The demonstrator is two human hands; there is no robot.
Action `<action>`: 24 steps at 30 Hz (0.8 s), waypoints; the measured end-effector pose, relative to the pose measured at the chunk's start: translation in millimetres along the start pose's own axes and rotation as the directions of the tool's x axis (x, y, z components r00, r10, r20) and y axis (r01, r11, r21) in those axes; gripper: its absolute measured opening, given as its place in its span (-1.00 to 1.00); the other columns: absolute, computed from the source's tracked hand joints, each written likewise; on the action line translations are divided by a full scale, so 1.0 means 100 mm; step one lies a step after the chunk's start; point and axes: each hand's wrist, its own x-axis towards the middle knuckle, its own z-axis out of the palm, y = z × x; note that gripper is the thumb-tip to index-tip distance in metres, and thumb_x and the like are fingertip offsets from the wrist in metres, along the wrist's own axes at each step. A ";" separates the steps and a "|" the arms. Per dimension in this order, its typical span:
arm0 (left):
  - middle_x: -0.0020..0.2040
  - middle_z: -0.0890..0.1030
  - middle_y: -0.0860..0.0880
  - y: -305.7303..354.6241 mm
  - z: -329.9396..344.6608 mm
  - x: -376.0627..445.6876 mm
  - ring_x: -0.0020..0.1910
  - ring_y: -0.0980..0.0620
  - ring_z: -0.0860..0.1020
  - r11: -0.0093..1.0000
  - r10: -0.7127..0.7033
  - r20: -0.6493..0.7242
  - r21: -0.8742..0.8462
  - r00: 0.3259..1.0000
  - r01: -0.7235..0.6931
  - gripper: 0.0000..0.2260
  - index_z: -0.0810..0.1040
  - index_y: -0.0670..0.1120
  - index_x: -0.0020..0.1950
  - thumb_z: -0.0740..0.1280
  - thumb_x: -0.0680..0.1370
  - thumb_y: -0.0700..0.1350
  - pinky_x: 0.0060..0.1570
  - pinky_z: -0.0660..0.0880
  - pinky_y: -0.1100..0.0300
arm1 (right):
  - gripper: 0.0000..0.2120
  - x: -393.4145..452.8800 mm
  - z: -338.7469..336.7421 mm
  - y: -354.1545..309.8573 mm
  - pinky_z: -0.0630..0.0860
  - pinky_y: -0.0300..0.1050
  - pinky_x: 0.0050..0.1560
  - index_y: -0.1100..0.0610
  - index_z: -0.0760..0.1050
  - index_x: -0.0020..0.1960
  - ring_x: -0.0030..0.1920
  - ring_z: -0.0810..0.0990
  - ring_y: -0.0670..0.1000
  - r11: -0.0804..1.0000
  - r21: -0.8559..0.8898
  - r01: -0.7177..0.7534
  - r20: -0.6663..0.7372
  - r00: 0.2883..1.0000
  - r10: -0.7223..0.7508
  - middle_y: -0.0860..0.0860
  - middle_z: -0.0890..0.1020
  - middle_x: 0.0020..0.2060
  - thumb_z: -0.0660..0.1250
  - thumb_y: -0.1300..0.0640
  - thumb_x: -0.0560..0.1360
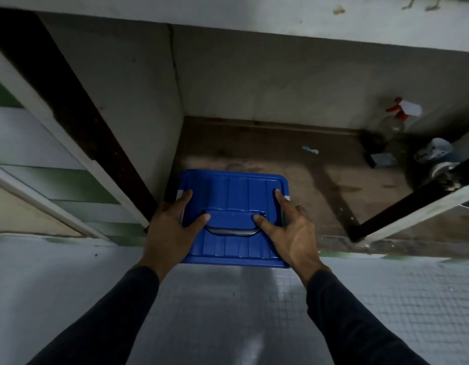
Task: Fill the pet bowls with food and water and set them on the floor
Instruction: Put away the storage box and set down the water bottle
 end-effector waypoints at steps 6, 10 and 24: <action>0.58 0.37 -0.02 -0.07 0.13 0.36 0.53 -0.05 0.35 1.000 -0.024 -0.021 0.003 0.999 0.024 -0.29 0.32 0.03 0.61 0.44 0.52 0.21 0.38 0.27 0.21 | -0.18 0.34 0.17 0.02 0.40 -0.17 0.02 -0.24 0.23 0.56 -0.03 0.42 -0.10 1.000 0.023 -0.022 0.009 1.000 0.022 -0.13 0.36 0.01 0.42 -0.39 0.39; 0.61 0.29 0.05 -0.11 0.17 0.53 0.58 0.04 0.27 0.990 -0.063 0.028 -0.125 0.998 0.066 -0.28 0.29 0.03 0.63 0.47 0.53 0.15 0.42 0.19 0.28 | -0.18 0.52 0.25 0.03 0.38 -0.19 0.01 -0.20 0.27 0.55 -0.09 0.39 -0.13 1.000 0.006 -0.024 -0.007 1.000 0.024 -0.16 0.33 -0.07 0.42 -0.40 0.38; 0.59 0.33 -0.02 -0.12 0.31 1.10 0.53 0.12 0.29 0.962 -0.054 0.013 -0.266 0.998 0.055 -0.39 0.40 -0.09 0.56 0.48 0.55 -0.03 0.47 0.26 0.21 | -0.17 1.10 0.34 -0.06 0.53 -0.06 0.25 -0.13 0.29 0.56 0.18 0.45 -0.04 0.997 0.065 -0.040 0.036 0.999 0.038 -0.02 0.46 0.27 0.45 -0.35 0.39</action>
